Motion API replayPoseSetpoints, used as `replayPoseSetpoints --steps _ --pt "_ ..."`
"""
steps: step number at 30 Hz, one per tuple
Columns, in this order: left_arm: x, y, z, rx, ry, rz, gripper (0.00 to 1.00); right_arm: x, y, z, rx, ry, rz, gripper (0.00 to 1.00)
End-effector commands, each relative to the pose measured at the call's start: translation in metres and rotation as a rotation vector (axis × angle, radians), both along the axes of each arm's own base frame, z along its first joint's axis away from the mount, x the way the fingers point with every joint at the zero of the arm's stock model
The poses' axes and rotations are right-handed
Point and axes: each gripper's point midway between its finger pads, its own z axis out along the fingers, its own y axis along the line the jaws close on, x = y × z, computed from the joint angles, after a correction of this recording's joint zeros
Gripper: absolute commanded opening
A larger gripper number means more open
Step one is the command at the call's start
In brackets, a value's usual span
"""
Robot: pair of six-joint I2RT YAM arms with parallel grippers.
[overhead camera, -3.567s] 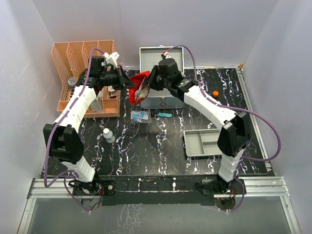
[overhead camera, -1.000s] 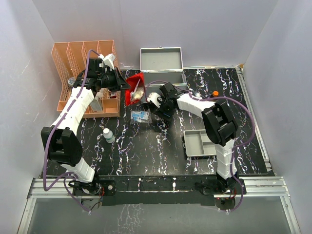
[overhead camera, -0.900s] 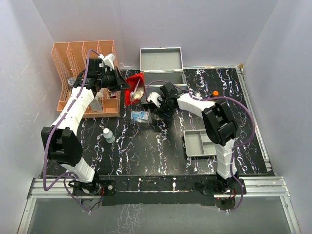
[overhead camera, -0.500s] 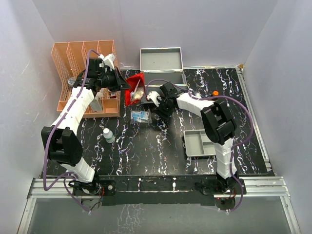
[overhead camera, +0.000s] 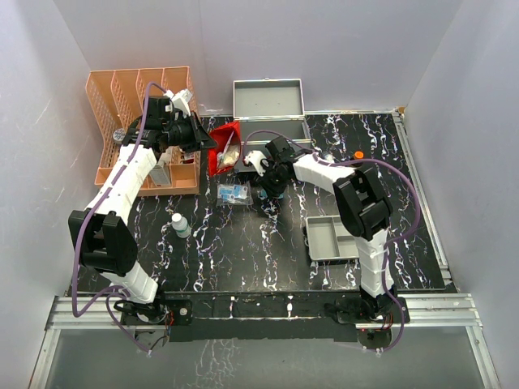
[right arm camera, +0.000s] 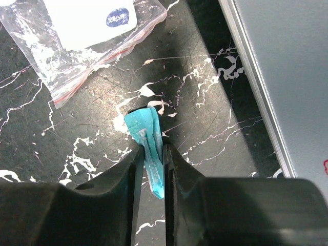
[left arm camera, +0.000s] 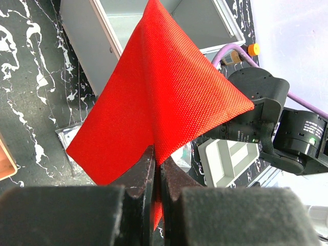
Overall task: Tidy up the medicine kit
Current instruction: Pick up the medical item at the center of the board.
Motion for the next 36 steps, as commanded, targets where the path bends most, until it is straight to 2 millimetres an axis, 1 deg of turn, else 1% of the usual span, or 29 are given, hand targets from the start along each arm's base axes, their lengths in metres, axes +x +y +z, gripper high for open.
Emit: replayPoseSetpoints --steps 1,3,4,8,10,13,15,16,18,23,24,26,31,36 --pt "0.0 -0.003 0.025 -0.035 -0.061 -0.022 0.0 -0.062 -0.046 -0.065 -0.203 0.232 -0.035 0.15" --pt "0.001 -0.004 0.025 -0.036 -0.06 -0.021 0.0 -0.069 -0.047 -0.062 -0.208 0.243 -0.037 0.06" --pt "0.001 -0.003 0.024 -0.036 -0.057 -0.02 0.0 -0.073 -0.048 -0.061 -0.209 0.249 -0.039 0.0" --pt "0.003 -0.004 0.025 -0.038 -0.061 -0.021 0.0 -0.086 -0.044 -0.053 -0.201 0.265 -0.037 0.0" --pt "0.004 -0.004 0.025 -0.041 -0.06 -0.02 0.0 -0.089 -0.038 -0.046 -0.182 0.267 -0.046 0.0" --pt "0.005 -0.004 0.024 -0.042 -0.058 -0.019 0.0 -0.087 -0.026 -0.024 -0.115 0.259 -0.072 0.0" --pt "0.005 -0.004 0.024 -0.036 -0.059 -0.018 0.0 -0.083 -0.017 -0.001 -0.066 0.246 -0.099 0.0" --pt "0.005 -0.004 0.023 -0.032 -0.059 -0.017 0.0 -0.078 -0.011 0.017 -0.036 0.23 -0.116 0.0" --pt "0.006 -0.001 0.021 -0.017 -0.056 -0.009 0.0 -0.075 -0.004 0.048 0.016 0.216 -0.154 0.0" --pt "0.012 0.008 0.021 0.029 -0.067 0.039 0.0 -0.073 0.006 0.134 0.171 0.149 -0.265 0.0" --pt "0.015 0.01 0.02 0.04 -0.07 0.051 0.0 -0.073 0.008 0.145 0.201 0.141 -0.283 0.0" --pt "0.019 0.014 0.02 0.06 -0.079 0.073 0.0 -0.075 0.01 0.181 0.283 0.1 -0.32 0.0" --pt "0.026 0.02 0.022 0.088 -0.106 0.108 0.0 -0.067 0.024 0.231 0.431 0.052 -0.358 0.0" --pt "0.025 0.021 0.025 0.084 -0.113 0.116 0.0 -0.049 0.055 0.286 0.663 0.016 -0.355 0.0"
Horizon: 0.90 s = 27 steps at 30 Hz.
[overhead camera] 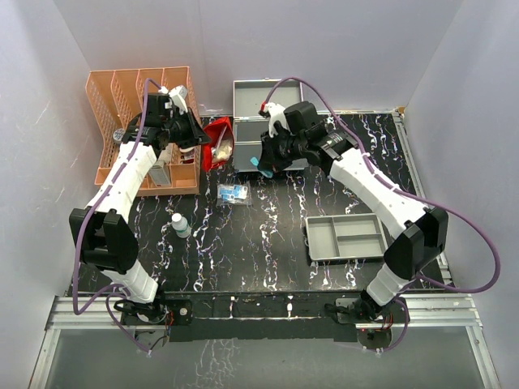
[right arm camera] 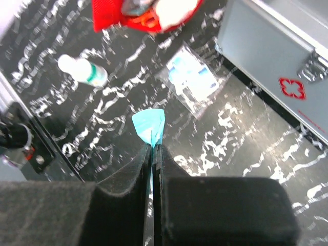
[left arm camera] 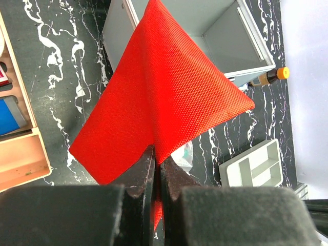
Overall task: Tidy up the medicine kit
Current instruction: Pick up the medical item at the center of the board, then place the medical item at the medicine pouch.
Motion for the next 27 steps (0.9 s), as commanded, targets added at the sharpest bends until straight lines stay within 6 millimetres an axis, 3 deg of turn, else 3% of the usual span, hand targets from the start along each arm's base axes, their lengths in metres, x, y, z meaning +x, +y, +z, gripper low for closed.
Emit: replayPoseSetpoints --steps 1,12,22,27 --pt "0.005 0.003 0.028 -0.008 -0.079 0.012 0.0 0.022 0.039 0.06 0.267 -0.066 -0.028 0.0" --pt "0.002 0.0 0.035 -0.031 -0.088 0.009 0.0 0.067 0.083 0.117 0.677 -0.119 -0.113 0.0" --pt "0.003 0.0 0.039 -0.044 -0.097 0.016 0.0 0.095 0.115 0.076 0.733 0.032 -0.122 0.0" --pt "0.003 -0.001 0.039 -0.045 -0.099 0.014 0.0 0.1 0.12 0.076 0.751 0.036 -0.125 0.0"
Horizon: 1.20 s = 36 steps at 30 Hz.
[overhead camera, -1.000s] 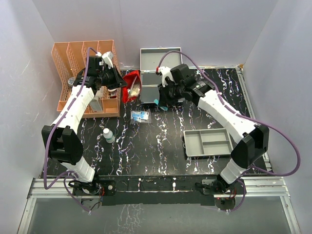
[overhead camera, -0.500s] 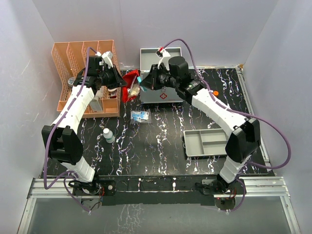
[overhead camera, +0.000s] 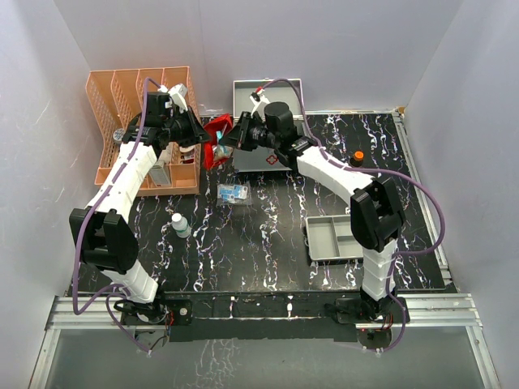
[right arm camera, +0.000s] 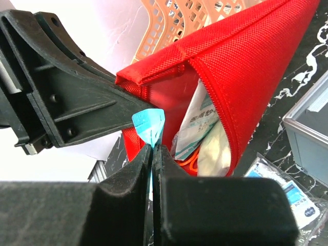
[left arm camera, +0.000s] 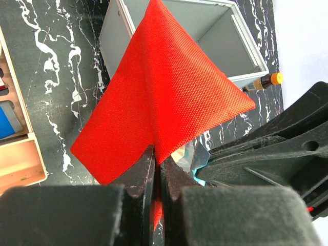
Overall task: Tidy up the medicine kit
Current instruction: Place the medical item at the medicine pouch.
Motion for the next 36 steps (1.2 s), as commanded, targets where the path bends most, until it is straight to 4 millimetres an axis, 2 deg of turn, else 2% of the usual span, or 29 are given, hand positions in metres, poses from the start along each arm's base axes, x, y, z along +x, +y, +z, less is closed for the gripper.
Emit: replayPoseSetpoints --steps 1,8,19,27,36 --pt "-0.001 0.0 0.035 -0.026 -0.086 -0.001 0.0 0.004 0.009 0.067 0.139 -0.132 0.013 0.0" --pt "0.0 -0.001 0.036 -0.037 -0.091 -0.003 0.0 0.012 0.016 0.062 0.172 -0.086 0.008 0.0" --pt "-0.006 -0.002 0.039 -0.042 -0.089 -0.007 0.0 0.027 0.022 0.033 0.128 -0.026 -0.022 0.0" --pt "-0.004 -0.004 0.038 -0.059 -0.086 -0.013 0.0 0.035 0.018 0.032 0.118 -0.029 -0.071 0.0" --pt "-0.007 -0.007 0.038 -0.073 -0.079 -0.02 0.0 0.052 0.022 0.032 0.12 -0.03 -0.114 0.0"
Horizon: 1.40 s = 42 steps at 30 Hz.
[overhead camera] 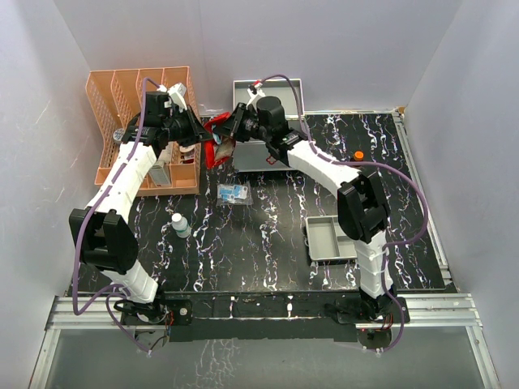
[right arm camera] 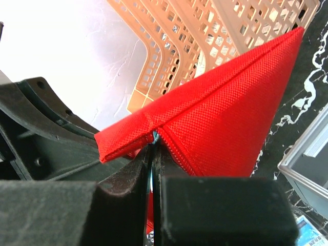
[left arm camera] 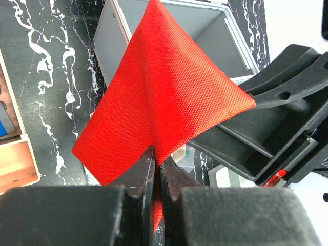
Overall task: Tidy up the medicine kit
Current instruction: Place the medical item at the medicine pouch.
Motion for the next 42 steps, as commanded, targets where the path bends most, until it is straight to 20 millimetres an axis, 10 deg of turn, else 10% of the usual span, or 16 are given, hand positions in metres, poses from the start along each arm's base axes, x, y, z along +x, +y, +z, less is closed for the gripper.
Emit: replayPoseSetpoints --steps 1,8,24,25,26,36,42 --pt "-0.008 -0.004 0.034 -0.047 -0.079 -0.025 0.0 0.014 0.005 0.033 0.048 -0.078 -0.03 0.0" --pt "-0.007 -0.004 0.033 -0.047 -0.078 -0.025 0.0 0.013 0.007 0.031 0.032 -0.066 -0.013 0.01" --pt "-0.005 -0.003 0.029 -0.039 -0.066 -0.019 0.0 -0.016 -0.035 0.096 -0.09 -0.228 -0.078 0.7" --pt "-0.005 -0.002 0.028 -0.034 -0.066 -0.017 0.0 -0.02 -0.039 0.095 -0.127 -0.221 -0.079 0.95" --pt "-0.005 -0.002 0.028 -0.03 -0.065 -0.015 0.0 -0.025 -0.045 0.092 -0.169 -0.217 -0.079 0.98" --pt "-0.003 0.007 0.021 0.015 -0.053 0.021 0.0 -0.085 -0.116 0.003 -0.564 -0.103 -0.156 0.98" --pt "-0.008 0.011 0.02 0.039 -0.04 0.025 0.0 -0.082 -0.111 0.005 -0.541 -0.082 -0.183 0.98"
